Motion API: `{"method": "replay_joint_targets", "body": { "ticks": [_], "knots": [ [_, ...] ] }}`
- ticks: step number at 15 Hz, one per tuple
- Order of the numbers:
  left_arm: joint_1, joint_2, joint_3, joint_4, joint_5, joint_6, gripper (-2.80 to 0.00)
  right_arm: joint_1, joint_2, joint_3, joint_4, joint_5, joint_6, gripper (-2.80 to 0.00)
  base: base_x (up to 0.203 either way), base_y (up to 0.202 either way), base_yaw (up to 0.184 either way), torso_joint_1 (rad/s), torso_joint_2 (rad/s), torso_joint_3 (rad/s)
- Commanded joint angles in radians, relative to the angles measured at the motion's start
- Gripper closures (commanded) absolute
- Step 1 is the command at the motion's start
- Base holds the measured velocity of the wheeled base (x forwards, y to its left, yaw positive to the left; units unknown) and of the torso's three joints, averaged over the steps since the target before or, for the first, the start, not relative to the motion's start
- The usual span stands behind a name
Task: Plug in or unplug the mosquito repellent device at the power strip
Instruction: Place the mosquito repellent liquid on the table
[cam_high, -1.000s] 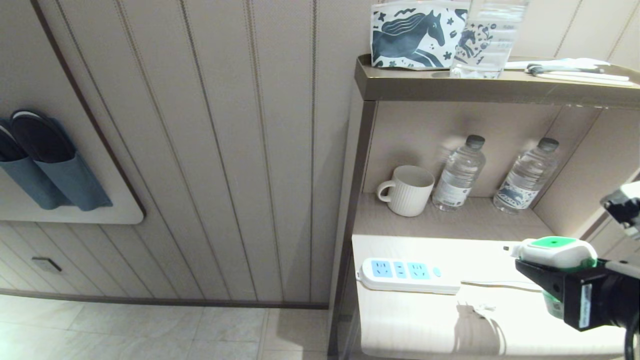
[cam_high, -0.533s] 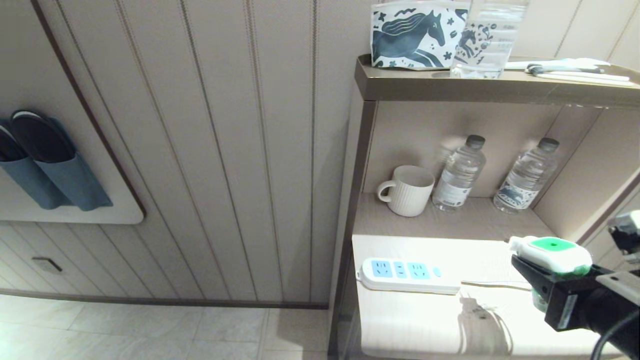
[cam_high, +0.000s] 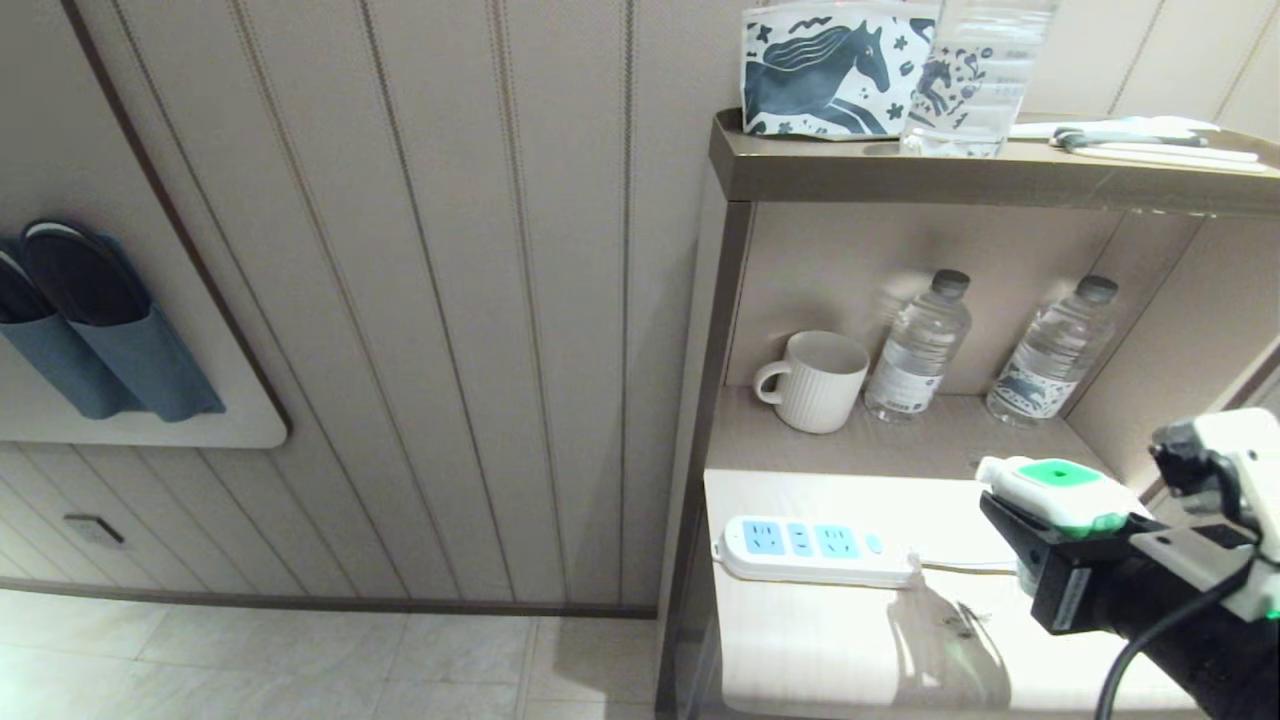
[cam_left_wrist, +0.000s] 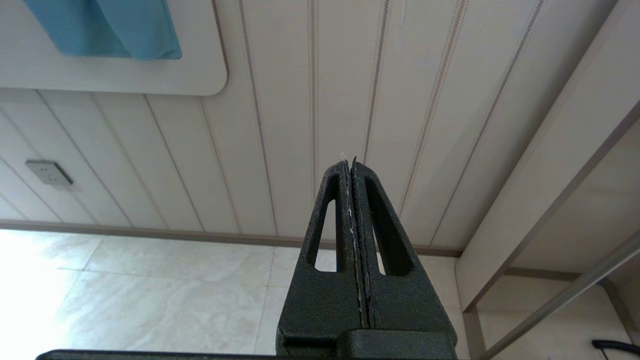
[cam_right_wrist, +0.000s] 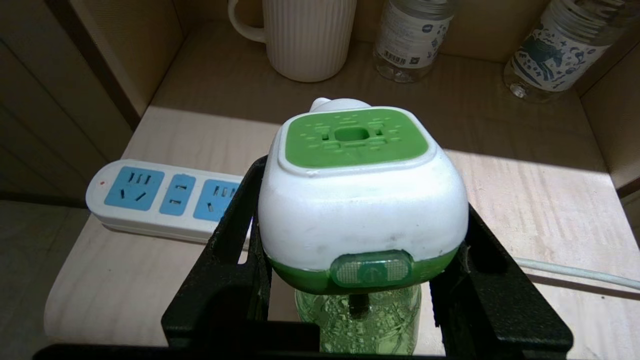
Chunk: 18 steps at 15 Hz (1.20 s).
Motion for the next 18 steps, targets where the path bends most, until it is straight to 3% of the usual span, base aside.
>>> {"method": "replay_joint_targets", "body": {
  "ticks": [1,4,9,13,18],
  "knots": [
    [0.000,0.001,0.000,0.000,0.000,0.000,0.00,0.002,0.118,0.014,-0.097,-0.010,-0.004,0.00,0.000,0.000,0.000,0.000,0.00,0.000],
    [0.000,0.001,0.000,0.000,0.000,0.000,0.00,0.029,0.257,0.024,-0.301,-0.054,-0.039,0.00,0.000,0.000,0.000,0.000,0.00,0.000],
    [0.000,0.001,0.000,0.000,0.000,0.001,0.00,0.054,0.429,0.003,-0.446,-0.079,-0.058,0.00,0.000,0.000,0.000,0.000,0.00,0.000],
    [0.000,0.001,0.000,0.000,0.000,-0.001,0.00,0.076,0.644,-0.062,-0.652,-0.152,-0.081,0.00,0.000,0.000,0.000,0.000,0.00,0.000],
    [0.000,0.001,0.000,0.000,0.000,0.001,0.00,0.082,0.775,-0.161,-0.769,-0.220,-0.093,0.00,0.000,0.000,0.000,0.000,0.00,0.000]
  ]
}}
